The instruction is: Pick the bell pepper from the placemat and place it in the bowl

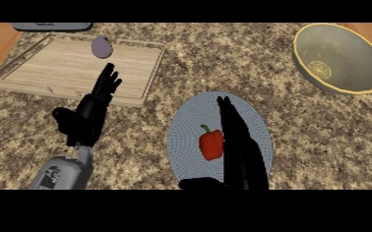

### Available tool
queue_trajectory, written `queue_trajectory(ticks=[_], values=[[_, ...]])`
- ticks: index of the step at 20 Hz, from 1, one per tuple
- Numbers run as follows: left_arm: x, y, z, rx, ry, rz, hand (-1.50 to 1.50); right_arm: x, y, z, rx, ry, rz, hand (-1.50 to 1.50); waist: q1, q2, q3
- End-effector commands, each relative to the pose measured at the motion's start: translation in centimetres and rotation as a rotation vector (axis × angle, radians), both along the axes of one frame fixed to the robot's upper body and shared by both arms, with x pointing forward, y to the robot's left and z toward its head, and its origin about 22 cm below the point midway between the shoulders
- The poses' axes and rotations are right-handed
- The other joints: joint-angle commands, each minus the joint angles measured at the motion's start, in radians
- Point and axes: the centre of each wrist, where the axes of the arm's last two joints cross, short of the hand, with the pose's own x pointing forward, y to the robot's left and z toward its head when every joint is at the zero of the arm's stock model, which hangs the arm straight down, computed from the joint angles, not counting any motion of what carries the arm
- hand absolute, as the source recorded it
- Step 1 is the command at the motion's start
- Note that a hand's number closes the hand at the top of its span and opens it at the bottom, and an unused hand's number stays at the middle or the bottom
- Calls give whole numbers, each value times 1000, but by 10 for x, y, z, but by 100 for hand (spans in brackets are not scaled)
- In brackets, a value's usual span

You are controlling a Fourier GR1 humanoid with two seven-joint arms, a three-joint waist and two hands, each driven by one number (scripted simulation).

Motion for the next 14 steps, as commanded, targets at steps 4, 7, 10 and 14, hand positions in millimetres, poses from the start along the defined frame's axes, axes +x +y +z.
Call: queue_trajectory(ticks=[4, 7, 10, 14], values=[[1, -3, -8, 16, -24, 10, 0, -1, -5, -13, 24, 70, 17, -150, -4, 0, 0], [-9, -4, -13, 23, 9, 3, 0, -11, 0, -23, 50, 42, 31, -150, -3, 0, 1], [-2, -7, -2, 8, 1, 26, 0, -2, -24, -13, 117, 10, 37, -150, -3, 0, 1], [3, 7, -4, -2, -19, 1, 0, -5, -33, -11, 165, -27, 54, -150, -5, 0, 1]])
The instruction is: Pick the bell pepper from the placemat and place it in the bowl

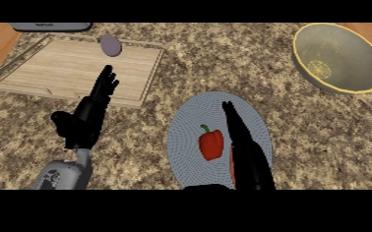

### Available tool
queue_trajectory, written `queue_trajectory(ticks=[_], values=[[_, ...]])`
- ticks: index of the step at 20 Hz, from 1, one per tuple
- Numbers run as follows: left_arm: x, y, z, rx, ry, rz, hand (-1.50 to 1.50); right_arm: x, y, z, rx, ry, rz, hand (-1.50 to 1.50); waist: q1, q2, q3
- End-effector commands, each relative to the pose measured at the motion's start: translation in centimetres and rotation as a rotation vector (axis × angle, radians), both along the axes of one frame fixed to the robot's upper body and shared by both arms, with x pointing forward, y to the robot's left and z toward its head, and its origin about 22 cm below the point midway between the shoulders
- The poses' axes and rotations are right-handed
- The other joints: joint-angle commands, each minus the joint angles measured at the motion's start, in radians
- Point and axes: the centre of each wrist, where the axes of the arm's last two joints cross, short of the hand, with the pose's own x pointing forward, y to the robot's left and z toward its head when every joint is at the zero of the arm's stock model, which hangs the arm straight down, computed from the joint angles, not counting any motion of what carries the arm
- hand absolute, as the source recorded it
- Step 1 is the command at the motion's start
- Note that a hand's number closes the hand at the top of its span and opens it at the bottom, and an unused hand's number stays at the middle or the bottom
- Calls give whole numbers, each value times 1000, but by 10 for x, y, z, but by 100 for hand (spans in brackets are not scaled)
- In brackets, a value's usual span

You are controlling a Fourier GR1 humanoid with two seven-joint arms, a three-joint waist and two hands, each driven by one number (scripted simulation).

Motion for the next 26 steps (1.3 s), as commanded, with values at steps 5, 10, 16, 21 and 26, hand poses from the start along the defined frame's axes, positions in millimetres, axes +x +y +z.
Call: queue_trajectory(ticks=[5, 10, 16, 21, 26], values=[[-19, -8, -21, 3, -4, 9, 0, -2, 16, -18, 91, 3, -3, -150, 3, 0, 0], [-6, -17, 7, 0, -9, -8, 0, 7, 6, -43, 125, 29, -19, -150, 2, 0, 0], [5, 13, -7, -6, -9, -8, 0, -1, 0, -66, 145, 32, -27, -150, 0, 0, 0], [10, -4, 0, -16, -17, 6, 0, 16, -7, -67, 147, 56, -26, -150, 0, 0, 0], [14, -12, -1, -6, 6, -7, 0, 39, -4, -81, -15, 69, -83, -150, 0, 1, 0]])
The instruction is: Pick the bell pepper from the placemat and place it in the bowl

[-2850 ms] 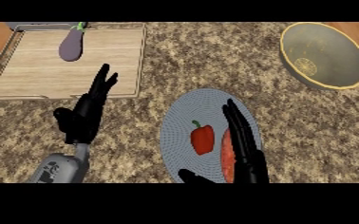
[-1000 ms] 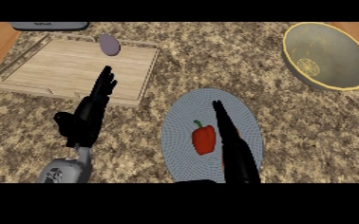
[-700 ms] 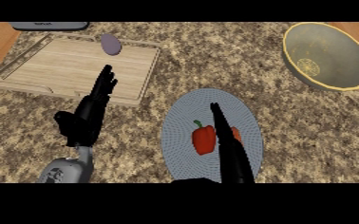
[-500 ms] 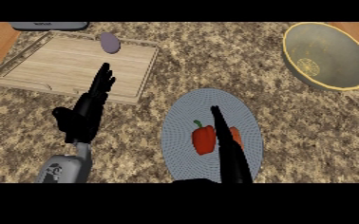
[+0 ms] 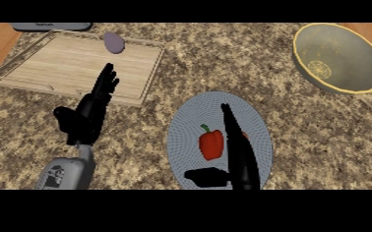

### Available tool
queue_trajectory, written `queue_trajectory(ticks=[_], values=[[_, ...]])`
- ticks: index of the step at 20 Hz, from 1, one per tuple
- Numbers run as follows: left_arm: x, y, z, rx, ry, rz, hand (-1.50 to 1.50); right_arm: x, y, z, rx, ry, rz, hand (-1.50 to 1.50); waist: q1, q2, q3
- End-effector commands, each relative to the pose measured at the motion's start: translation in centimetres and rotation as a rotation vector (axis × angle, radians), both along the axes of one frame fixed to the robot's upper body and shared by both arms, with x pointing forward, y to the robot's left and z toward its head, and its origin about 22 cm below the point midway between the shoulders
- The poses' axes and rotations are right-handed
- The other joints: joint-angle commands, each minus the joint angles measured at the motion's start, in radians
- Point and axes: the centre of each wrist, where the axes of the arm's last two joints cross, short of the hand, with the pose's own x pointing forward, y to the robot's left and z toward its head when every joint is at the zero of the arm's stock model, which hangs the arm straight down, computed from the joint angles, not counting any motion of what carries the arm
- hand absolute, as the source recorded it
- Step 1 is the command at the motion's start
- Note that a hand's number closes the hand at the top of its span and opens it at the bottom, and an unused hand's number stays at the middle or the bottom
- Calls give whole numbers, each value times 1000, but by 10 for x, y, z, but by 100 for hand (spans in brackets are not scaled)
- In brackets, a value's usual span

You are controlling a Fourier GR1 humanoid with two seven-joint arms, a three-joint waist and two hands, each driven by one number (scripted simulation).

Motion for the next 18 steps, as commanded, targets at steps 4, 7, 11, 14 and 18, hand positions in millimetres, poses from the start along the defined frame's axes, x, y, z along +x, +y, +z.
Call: queue_trajectory(ticks=[4, 7, 11, 14, 18], values=[[1, -33, 15, -8, -7, 9, 0, 20, -2, -18, -114, 46, -23, -150, 0, 0, 0], [-10, -7, -9, 1, -3, -2, 0, 4, 15, -36, -127, 74, -11, -150, 2, 0, 0], [-10, -2, 6, -9, -8, -3, 0, 19, 4, -44, -115, 64, 73, 150, 3, 0, 0], [-21, 3, -18, -5, 11, -18, 0, 28, 21, -32, -238, 29, 207, 150, 11, 1, 0], [-2, -18, -15, 4, -5, -9, 0, 11, 20, -55, -228, 17, 243, 150, 0, 1, 0]])
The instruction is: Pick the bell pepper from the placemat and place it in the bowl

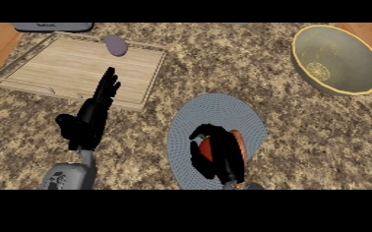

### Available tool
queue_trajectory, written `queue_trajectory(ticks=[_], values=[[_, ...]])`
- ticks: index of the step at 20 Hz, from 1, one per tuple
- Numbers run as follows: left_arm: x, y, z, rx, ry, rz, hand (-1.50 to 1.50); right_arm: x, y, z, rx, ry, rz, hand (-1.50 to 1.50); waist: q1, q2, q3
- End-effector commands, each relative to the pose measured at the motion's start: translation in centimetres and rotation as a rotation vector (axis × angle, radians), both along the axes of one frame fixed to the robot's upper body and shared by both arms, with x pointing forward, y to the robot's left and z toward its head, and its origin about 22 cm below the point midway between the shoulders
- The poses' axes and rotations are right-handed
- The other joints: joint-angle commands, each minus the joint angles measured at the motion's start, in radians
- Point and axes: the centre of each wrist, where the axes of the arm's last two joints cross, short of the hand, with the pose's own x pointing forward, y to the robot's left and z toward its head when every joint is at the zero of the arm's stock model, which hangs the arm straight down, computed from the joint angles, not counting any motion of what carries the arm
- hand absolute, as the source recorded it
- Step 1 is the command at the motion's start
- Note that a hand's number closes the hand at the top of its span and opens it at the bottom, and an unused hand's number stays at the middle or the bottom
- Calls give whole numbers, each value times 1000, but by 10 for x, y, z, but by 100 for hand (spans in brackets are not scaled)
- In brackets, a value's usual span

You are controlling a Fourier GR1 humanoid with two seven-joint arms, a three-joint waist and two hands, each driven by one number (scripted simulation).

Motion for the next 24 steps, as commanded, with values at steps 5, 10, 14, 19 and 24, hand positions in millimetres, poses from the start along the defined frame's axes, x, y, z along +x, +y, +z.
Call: queue_trajectory(ticks=[5, 10, 14, 19, 24], values=[[9, 2, 8, 3, -9, -9, 0, 0, -32, 1, 72, 40, 182, 150, -6, 13, 8], [3, -2, 5, -12, -1, 7, 0, -31, -71, 8, 76, 72, 681, 150, -1, 10, 12], [-3, 4, -2, -11, 24, 26, 0, -30, -118, 39, 218, -39, 866, 150, -29, 8, 13], [-3, 11, 4, -9, 0, 53, 0, -15, -185, 94, 340, -235, 972, 150, -55, 3, 12], [-8, 13, -1, -1, 13, 72, 0, -5, -258, 157, 361, -447, 983, 150, -73, 1, 10]])
